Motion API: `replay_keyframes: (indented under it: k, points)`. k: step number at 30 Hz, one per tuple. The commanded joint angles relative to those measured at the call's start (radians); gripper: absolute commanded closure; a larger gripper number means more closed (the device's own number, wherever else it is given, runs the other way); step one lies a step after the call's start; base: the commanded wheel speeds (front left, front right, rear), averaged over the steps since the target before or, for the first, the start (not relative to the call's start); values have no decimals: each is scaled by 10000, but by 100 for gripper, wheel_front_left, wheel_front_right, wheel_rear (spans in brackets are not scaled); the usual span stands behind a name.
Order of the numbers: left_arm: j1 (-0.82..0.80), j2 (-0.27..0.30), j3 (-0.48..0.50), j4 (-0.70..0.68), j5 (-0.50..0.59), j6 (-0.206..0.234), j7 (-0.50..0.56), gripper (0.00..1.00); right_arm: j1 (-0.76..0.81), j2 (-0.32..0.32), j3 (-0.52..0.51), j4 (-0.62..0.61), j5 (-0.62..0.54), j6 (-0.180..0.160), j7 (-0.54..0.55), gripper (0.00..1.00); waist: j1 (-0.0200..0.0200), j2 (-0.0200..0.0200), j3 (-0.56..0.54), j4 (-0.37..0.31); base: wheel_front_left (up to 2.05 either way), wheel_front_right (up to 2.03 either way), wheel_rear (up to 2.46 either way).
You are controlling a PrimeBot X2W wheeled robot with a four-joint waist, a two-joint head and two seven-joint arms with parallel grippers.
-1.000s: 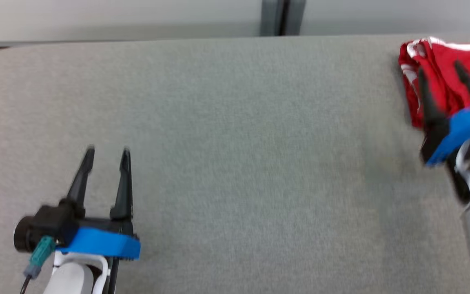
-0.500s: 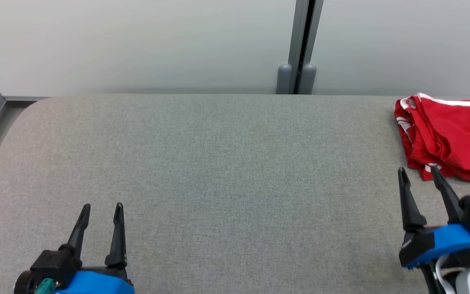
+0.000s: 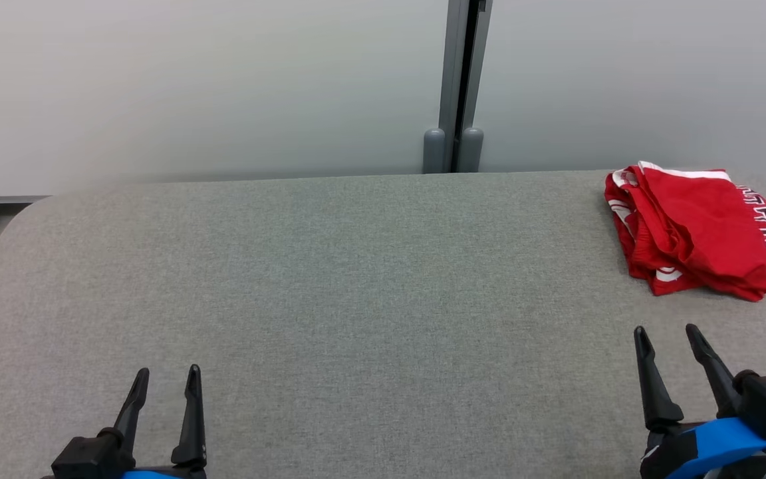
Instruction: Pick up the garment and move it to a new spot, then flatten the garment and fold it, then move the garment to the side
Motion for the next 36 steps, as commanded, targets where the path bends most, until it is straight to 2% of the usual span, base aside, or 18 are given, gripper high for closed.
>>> replay_keyframes:
  k: [1, 30, 31, 36]
  points:
    - [47, 32, 13, 10, -6, 33, -34, 0, 86, 25, 34, 72, 95, 1, -84, 0, 1, 2, -6, -60, 0, 0, 0]
    - [-171, 122, 66, 199, -196, -7, -63, 0, -45, 37, 326, 787, 356, 1, -549, 0, 1, 2, -32, -139, 0, 0, 0]
    - [-103, 83, 28, 241, -187, -11, -12, 100, -19, 19, 330, 797, 350, 0, -515, 100, 1, 2, -32, -138, 0, 0, 0]
    - [142, -160, -13, 641, -217, -12, 29, 100, 78, 56, 330, 1285, 397, 0, -455, 100, 1, 2, -34, -138, 0, 0, 0]
